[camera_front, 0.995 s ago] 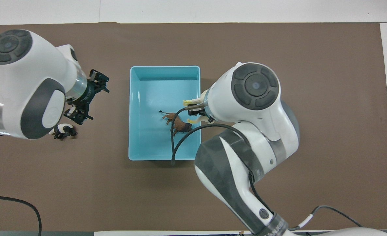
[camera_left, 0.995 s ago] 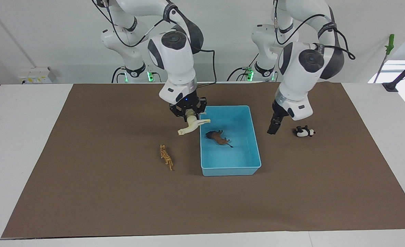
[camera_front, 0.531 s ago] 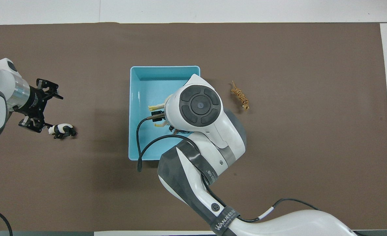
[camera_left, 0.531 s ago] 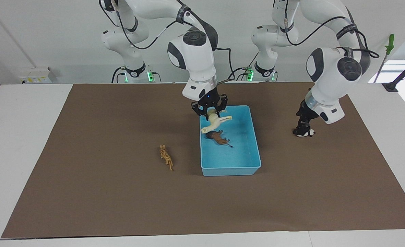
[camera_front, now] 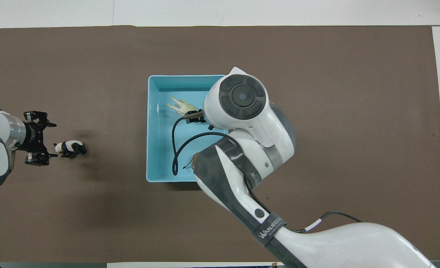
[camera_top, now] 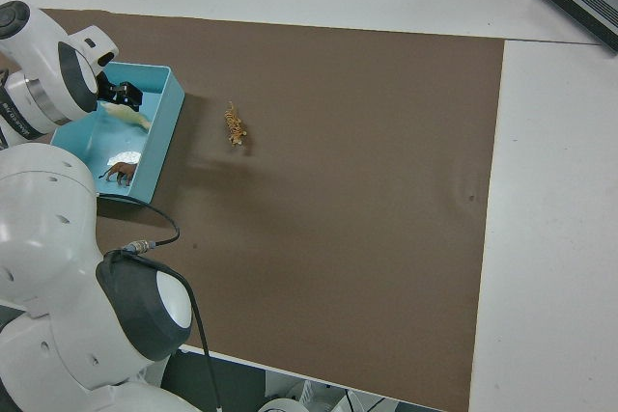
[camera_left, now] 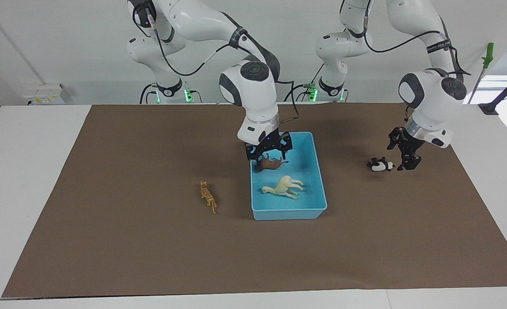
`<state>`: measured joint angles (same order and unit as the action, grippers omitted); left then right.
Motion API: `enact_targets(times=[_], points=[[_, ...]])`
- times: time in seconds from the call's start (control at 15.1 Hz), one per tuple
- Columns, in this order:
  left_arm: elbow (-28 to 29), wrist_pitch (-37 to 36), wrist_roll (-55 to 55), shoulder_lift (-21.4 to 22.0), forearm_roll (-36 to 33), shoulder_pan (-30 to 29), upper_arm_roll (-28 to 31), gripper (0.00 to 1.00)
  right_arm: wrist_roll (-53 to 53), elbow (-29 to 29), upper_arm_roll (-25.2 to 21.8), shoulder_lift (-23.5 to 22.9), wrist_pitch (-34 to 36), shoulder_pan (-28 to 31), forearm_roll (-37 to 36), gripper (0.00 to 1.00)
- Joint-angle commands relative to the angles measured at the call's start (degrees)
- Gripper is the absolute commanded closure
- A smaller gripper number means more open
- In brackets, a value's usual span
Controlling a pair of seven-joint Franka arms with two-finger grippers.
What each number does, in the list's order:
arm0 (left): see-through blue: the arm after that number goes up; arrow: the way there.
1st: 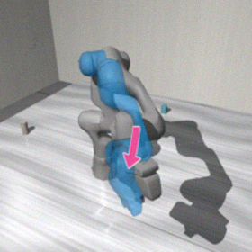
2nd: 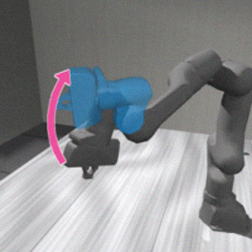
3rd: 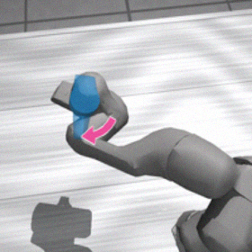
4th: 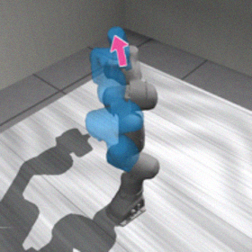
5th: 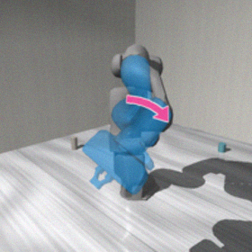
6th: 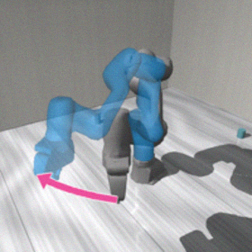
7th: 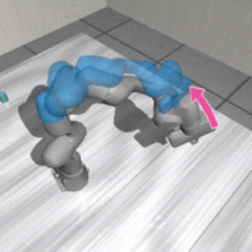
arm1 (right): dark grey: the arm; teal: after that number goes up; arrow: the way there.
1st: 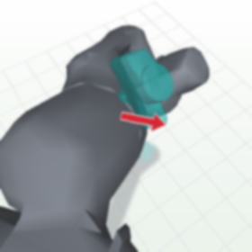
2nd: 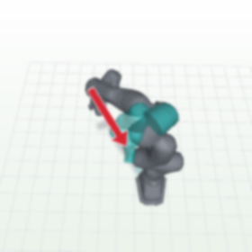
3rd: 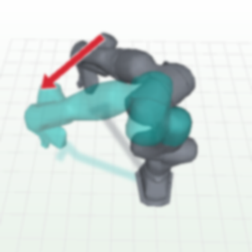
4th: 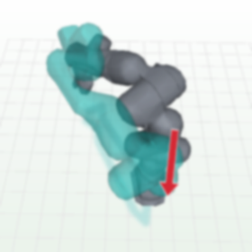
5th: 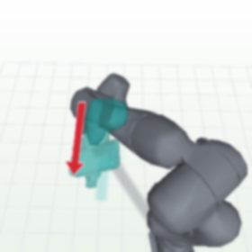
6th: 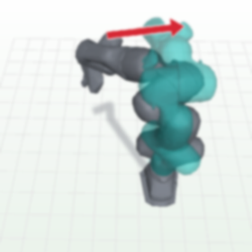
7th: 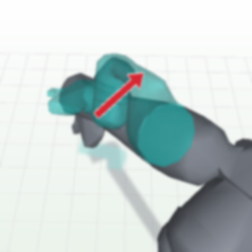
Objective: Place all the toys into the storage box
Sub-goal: 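Lower the horse into the box while the left gripper reaches the panda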
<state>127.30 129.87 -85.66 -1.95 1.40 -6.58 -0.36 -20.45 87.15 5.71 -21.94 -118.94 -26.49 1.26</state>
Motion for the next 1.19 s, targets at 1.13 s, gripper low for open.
enact_targets(times=[1.13], points=[[14.0, 20.5, -5.9, 0.4, 0.2, -0.7, -0.4, 0.00, 39.8, 20.0, 0.5, 1.1, -14.2, 12.0, -4.6, 0.04]])
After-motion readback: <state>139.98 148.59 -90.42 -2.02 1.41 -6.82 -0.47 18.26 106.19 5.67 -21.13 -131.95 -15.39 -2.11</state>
